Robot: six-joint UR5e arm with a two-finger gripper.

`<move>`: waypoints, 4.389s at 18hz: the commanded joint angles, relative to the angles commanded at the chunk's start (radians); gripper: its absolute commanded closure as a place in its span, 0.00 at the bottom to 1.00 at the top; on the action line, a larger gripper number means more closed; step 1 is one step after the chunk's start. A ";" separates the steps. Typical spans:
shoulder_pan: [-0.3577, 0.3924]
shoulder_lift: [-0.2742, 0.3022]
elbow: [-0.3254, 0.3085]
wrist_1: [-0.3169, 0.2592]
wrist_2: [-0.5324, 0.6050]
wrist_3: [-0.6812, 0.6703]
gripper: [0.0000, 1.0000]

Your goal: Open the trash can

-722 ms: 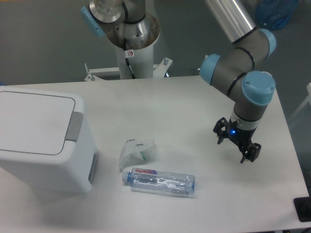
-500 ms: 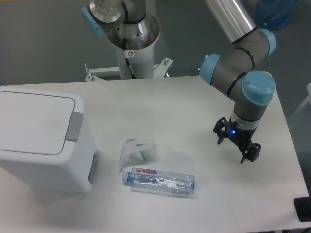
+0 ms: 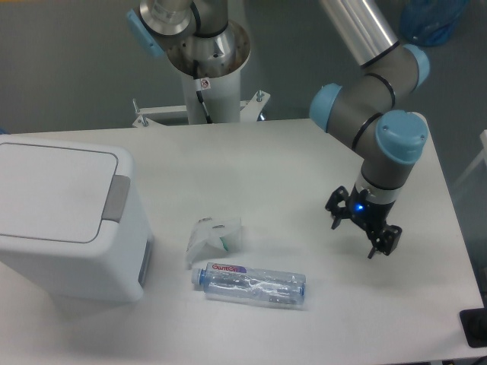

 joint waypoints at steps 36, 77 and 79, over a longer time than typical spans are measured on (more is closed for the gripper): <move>-0.279 0.376 -0.095 0.002 -0.397 -0.832 0.00; -0.033 0.149 0.034 0.100 -0.387 -0.253 0.00; -0.002 0.120 0.034 0.112 -0.385 -0.180 0.00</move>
